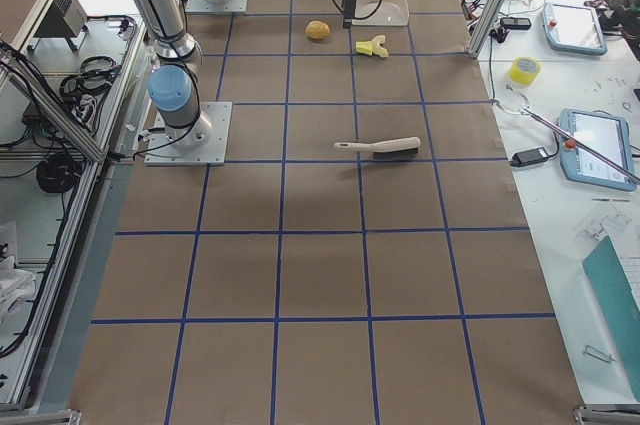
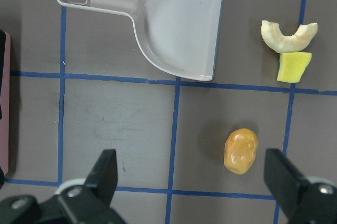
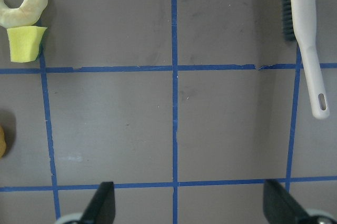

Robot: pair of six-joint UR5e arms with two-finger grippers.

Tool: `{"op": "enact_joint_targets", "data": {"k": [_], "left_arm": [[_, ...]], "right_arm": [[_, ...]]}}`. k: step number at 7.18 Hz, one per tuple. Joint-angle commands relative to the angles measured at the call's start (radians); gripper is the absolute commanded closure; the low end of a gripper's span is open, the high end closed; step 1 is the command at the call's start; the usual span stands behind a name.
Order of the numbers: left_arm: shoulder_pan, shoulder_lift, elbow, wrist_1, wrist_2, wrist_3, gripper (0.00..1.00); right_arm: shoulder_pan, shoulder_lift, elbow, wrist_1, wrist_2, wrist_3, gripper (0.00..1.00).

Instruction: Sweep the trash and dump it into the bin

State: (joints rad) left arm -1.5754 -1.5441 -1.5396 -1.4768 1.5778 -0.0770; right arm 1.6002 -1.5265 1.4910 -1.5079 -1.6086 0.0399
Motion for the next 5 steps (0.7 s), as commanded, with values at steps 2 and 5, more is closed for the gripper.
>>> {"op": "enact_joint_targets", "data": {"k": [2,5], "left_arm": [[0.000,-0.002,0.001,0.000,0.002,-0.003,0.00],[-0.008,-0.007,0.001,0.013,0.034,0.052,0.00]], "right_arm": [[0.000,0.000,0.000,0.000,-0.001,0.002,0.00],[0.000,0.002,0.002,-0.006,0.003,0.009,0.00]]}}
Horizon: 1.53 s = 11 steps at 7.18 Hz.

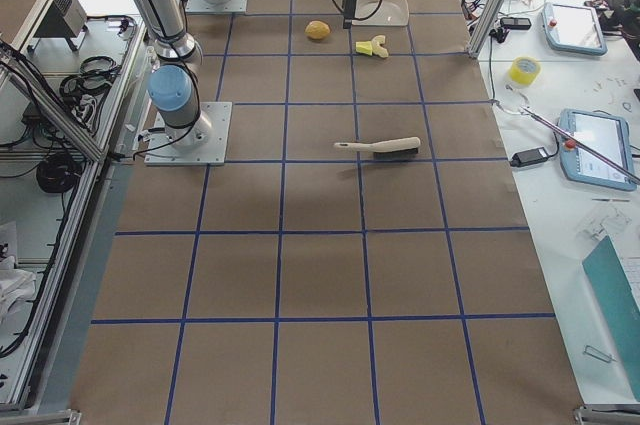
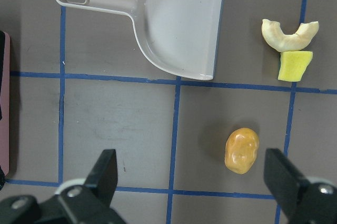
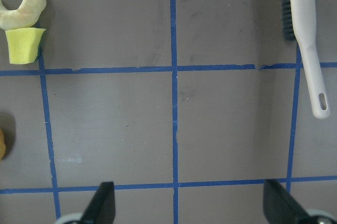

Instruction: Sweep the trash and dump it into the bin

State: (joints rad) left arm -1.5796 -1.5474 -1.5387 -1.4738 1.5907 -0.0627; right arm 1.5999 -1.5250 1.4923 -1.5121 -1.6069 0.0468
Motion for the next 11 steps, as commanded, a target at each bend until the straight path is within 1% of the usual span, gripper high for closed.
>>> {"op": "enact_joint_targets", "data": {"k": [1,3,4,5,6,7,8,9,10,11], "left_arm": [[-0.006,-0.010,-0.001,0.038,0.017,0.220,0.00],[0.006,-0.023,-0.015,0.067,0.014,0.744,0.00],[0.042,-0.025,-0.046,0.151,0.015,0.958,0.00],[0.135,-0.037,-0.087,0.165,-0.023,1.174,0.00],[0.208,-0.078,-0.110,0.165,-0.137,1.366,0.00],[0.211,-0.136,-0.106,0.174,-0.144,1.588,0.00],[0.219,-0.195,-0.101,0.216,-0.124,1.809,0.00],[0.219,-0.267,-0.103,0.299,-0.067,1.928,0.00],[0.221,-0.340,-0.094,0.356,0.043,1.937,0.00],[0.219,-0.405,-0.081,0.427,0.087,1.934,0.00]], "right_arm": [[0.000,0.000,0.000,0.000,-0.001,0.002,0.00],[0.000,0.000,0.000,0.000,0.001,0.002,0.00],[0.000,0.000,0.000,0.000,-0.001,0.004,0.00],[0.000,0.002,0.000,-0.003,-0.002,0.002,0.00],[-0.020,0.003,0.002,-0.002,-0.002,-0.007,0.00],[-0.047,0.003,0.017,-0.005,-0.001,-0.008,0.00],[-0.051,0.002,0.020,-0.005,-0.002,-0.008,0.00],[-0.057,0.005,0.023,-0.014,-0.002,-0.008,0.00],[-0.095,0.031,0.035,-0.073,-0.011,-0.016,0.00],[-0.165,0.061,0.070,-0.124,-0.010,-0.024,0.00]]}}
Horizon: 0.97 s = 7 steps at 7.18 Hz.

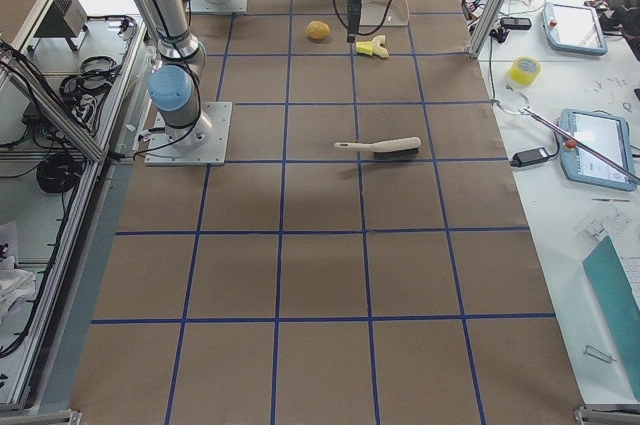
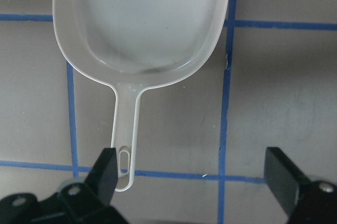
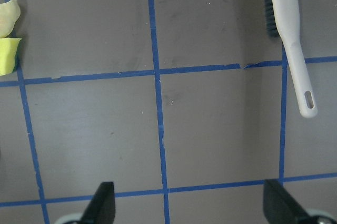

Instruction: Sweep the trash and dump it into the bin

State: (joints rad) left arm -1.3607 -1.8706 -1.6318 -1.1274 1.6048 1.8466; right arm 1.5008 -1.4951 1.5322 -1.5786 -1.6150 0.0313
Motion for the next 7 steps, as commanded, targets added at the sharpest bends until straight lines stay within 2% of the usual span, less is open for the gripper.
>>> {"op": "enact_joint_targets", "data": {"k": [1,3,5,6,7], "left_arm": [[0.000,-0.140,0.048,0.110,0.073,0.028,0.00],[0.000,-0.212,0.104,0.110,0.093,0.004,0.00],[0.000,-0.229,0.102,0.113,0.081,-0.004,0.04],[0.000,-0.237,0.105,0.118,0.081,-0.004,0.06],[0.000,-0.239,0.099,0.120,0.081,-0.006,0.06]], "right_arm": [[-0.115,0.039,0.098,-0.101,0.003,-0.113,0.00],[-0.196,0.065,0.271,-0.338,-0.008,-0.213,0.00],[-0.258,0.127,0.307,-0.388,-0.016,-0.449,0.00],[-0.264,0.153,0.307,-0.408,-0.070,-0.497,0.00],[-0.275,0.197,0.306,-0.482,-0.089,-0.596,0.00]]}}
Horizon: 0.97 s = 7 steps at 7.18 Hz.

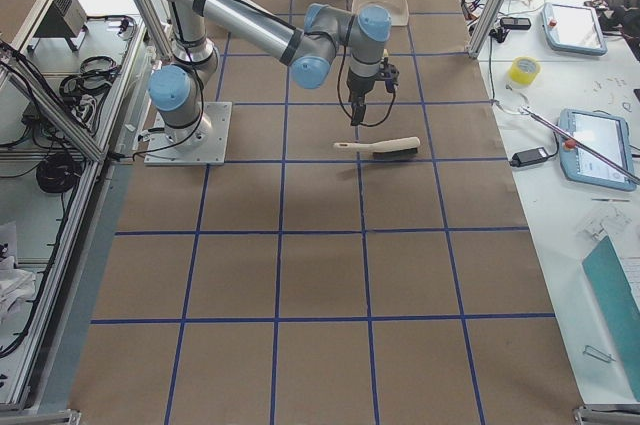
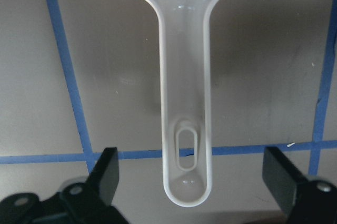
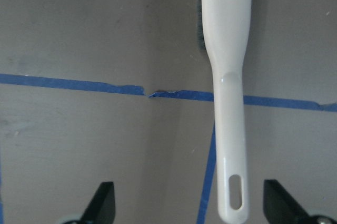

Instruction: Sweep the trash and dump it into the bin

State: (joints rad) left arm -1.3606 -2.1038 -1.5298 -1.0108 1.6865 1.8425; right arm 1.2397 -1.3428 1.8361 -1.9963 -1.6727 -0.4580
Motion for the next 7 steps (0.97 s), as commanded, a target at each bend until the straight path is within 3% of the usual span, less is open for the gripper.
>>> {"op": "enact_joint_targets", "data": {"k": [1,3,5,7], "left_arm": [[0.000,-0.008,-0.006,0.003,-0.022,-0.003,0.13],[0.000,-0.016,0.000,0.021,-0.031,-0.002,0.24],[0.000,-0.016,-0.004,0.023,-0.042,-0.002,0.53],[0.000,-0.015,-0.007,0.023,-0.042,-0.002,0.82]], "right_arm": [[-0.034,0.065,0.003,-0.070,-0.033,-0.145,0.01],[-0.037,0.103,0.003,-0.087,-0.032,-0.174,0.11],[-0.060,0.113,0.012,-0.090,-0.021,-0.174,0.17],[-0.062,0.113,0.017,-0.091,-0.021,-0.182,0.53]]}}
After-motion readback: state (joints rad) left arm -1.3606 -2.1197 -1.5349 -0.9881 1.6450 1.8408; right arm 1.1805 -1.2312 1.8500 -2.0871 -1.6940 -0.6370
